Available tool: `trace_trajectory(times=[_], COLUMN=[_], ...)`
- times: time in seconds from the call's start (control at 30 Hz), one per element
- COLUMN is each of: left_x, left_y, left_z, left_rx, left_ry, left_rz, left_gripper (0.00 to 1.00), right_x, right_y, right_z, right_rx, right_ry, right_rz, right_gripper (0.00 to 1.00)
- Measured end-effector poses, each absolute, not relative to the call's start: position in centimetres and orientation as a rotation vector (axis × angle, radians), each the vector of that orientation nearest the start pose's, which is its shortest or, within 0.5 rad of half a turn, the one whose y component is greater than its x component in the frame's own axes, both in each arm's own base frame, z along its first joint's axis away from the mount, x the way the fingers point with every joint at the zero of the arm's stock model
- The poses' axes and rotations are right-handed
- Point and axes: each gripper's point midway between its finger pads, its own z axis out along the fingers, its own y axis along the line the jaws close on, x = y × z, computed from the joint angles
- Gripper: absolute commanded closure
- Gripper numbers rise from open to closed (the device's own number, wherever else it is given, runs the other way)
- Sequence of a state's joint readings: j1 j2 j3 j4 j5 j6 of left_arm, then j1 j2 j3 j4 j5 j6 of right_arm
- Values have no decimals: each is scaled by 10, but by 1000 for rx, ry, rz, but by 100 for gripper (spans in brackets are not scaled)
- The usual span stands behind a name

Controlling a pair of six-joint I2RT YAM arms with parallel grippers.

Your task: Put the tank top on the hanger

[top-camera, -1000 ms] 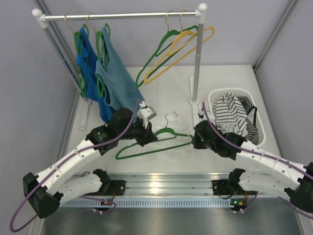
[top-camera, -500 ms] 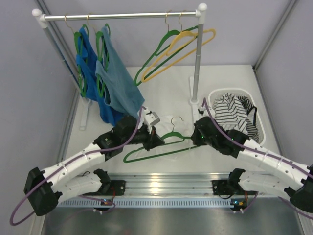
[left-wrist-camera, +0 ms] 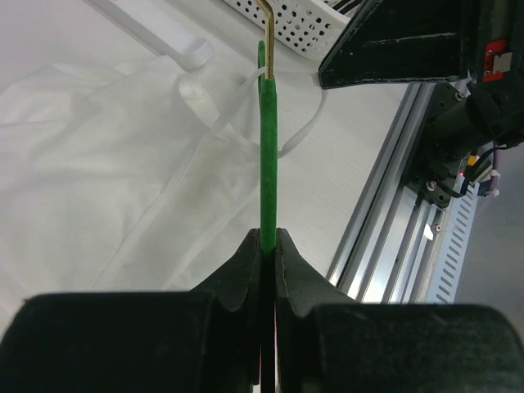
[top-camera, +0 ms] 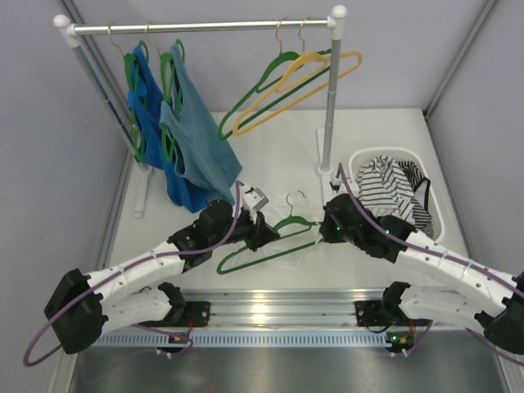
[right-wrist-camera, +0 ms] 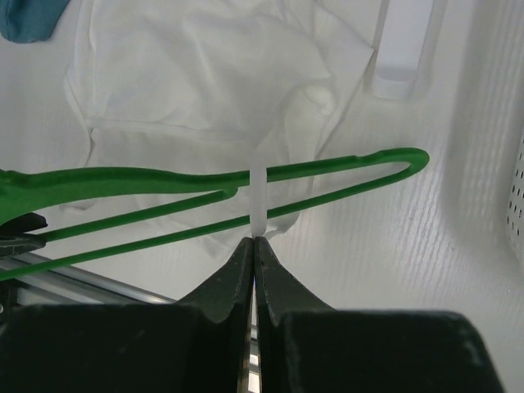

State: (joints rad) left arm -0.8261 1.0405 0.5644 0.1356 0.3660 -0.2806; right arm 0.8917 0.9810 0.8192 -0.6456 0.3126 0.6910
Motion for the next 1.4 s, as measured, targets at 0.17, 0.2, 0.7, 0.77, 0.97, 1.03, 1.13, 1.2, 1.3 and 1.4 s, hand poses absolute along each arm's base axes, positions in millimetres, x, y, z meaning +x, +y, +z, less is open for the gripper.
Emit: trace_trajectory(times=[0.17,0.2,0.7,0.77,0.97,1.03,1.13,1.2,1.3,1.4], left_x=[181,182,180,180,180,180,180,181,180,180], left_y=[-301,-303,-322,-323,-323,-323,-324,-325,-325,-324], left_z=[170,170,143,139,133,133,133,134,132,130], left_rx=[782,782,801,799,794,794,796,798,800,801], left_ry=[1854,1847,1883,1897,1919,1921,1921,1922,1927,1937], left_rz=[-1062,-1069,-1146,-1147,-1148,-1147,-1149,-1150,-1150,-1147], left_gripper=[100,100,100,100,100,100,100,100,100,100], right_x=[193,193,199,200,206,209,212,214,216,218], right_y=[193,193,198,202,220,227,233,237,243,247], right_z=[151,151,157,160,177,180,178,176,171,169], right_rx=[-88,-87,-149,-181,-231,-235,-237,-241,-251,-256], right_ry=[2365,2364,2326,2307,2250,2234,2228,2230,2238,2240], right_rz=[412,412,429,441,486,498,504,505,499,499], right_gripper=[100,100,51,50,50,50,50,50,50,51])
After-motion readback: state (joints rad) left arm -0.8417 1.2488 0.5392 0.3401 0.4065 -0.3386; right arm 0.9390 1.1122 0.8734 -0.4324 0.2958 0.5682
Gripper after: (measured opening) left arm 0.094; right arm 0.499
